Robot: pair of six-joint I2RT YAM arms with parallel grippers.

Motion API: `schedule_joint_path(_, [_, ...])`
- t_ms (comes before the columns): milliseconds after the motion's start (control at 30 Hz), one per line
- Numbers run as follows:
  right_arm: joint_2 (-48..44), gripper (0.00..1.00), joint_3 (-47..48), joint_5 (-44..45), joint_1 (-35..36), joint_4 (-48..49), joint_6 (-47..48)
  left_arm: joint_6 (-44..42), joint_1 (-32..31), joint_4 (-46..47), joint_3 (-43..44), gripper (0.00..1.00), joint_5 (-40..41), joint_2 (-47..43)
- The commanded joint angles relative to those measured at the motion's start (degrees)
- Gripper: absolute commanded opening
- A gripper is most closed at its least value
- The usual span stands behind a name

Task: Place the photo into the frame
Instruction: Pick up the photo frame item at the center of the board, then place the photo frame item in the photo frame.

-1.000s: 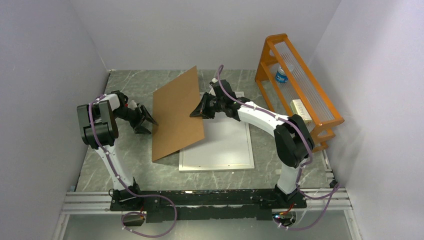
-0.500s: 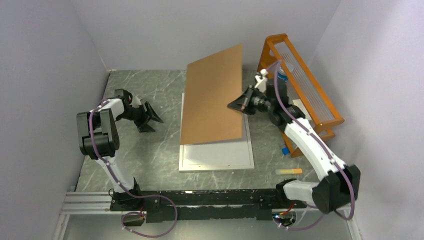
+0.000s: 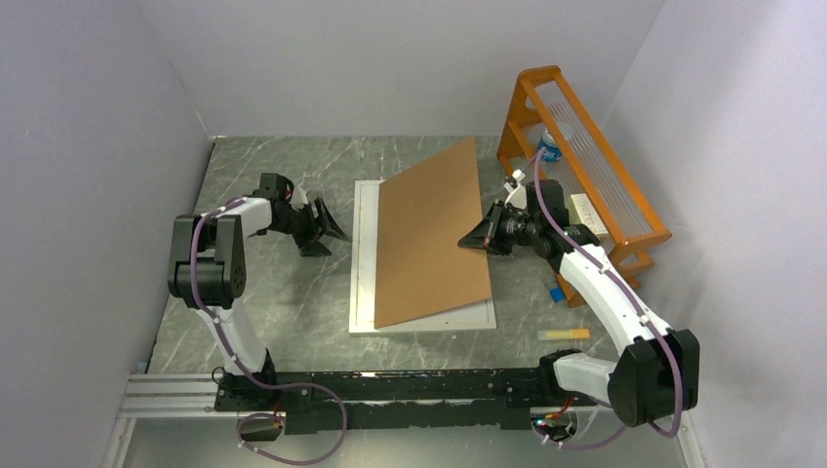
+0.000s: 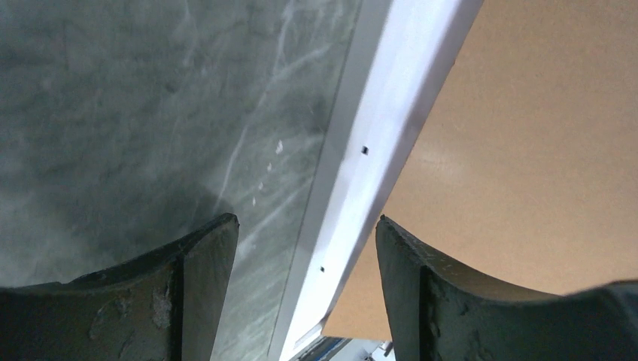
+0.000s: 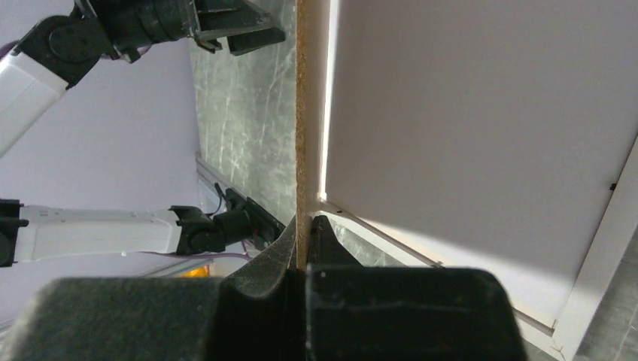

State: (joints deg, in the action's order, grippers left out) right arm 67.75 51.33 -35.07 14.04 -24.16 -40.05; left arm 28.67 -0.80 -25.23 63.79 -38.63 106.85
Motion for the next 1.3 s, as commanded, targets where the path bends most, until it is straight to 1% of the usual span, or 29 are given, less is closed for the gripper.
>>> schedule_joint_path(0, [0.69,0.0,0.1,-5.36,-0.24,9.37,-0.15,0.91,-1.95,1.77,2.46,0.72,2.23,3.24])
schedule_joint_path(233, [4.33,0.0,-1.21,-7.45,-0.39,15.04,-2.35,0.61,-3.18,1.38,4.09,0.65,2.82,6.47])
schedule_joint_path(367, [7.2,0.0,-0.75,-8.57,-0.42,16.93,-2.35,0.21,-3.59,0.99,4.5,0.6,3.54,7.14])
schedule_joint_path(500, [8.98,0.0,-0.35,-9.62,-0.51,18.88,-3.02,-0.23,-3.85,-0.1,5.25,0.57,4.44,7.91])
schedule_joint_path(700, [11.51,0.0,1.14,-8.38,-0.59,15.81,-0.79,-0.54,-4.08,-0.96,5.84,0.56,5.1,8.7])
schedule_joint_path(933, [12.64,0.0,-0.83,-5.43,-0.64,15.42,1.95,-0.36,-4.43,-0.84,6.08,0.56,4.59,9.49])
schedule_joint_path(1067, [13.72,0.0,-2.63,-5.67,-0.64,17.33,1.43,-0.28,-4.72,-0.86,6.05,0.57,4.89,9.82])
schedule_joint_path(1167, [14.53,0.02,-4.24,-6.06,-0.58,18.81,0.62,-0.25,-4.82,-0.87,5.86,0.57,4.89,9.94])
schedule_joint_path(1267, [14.93,0.06,-5.66,-6.39,-0.53,19.88,0.12,0.17,-4.83,-0.34,5.54,0.58,4.27,10.02])
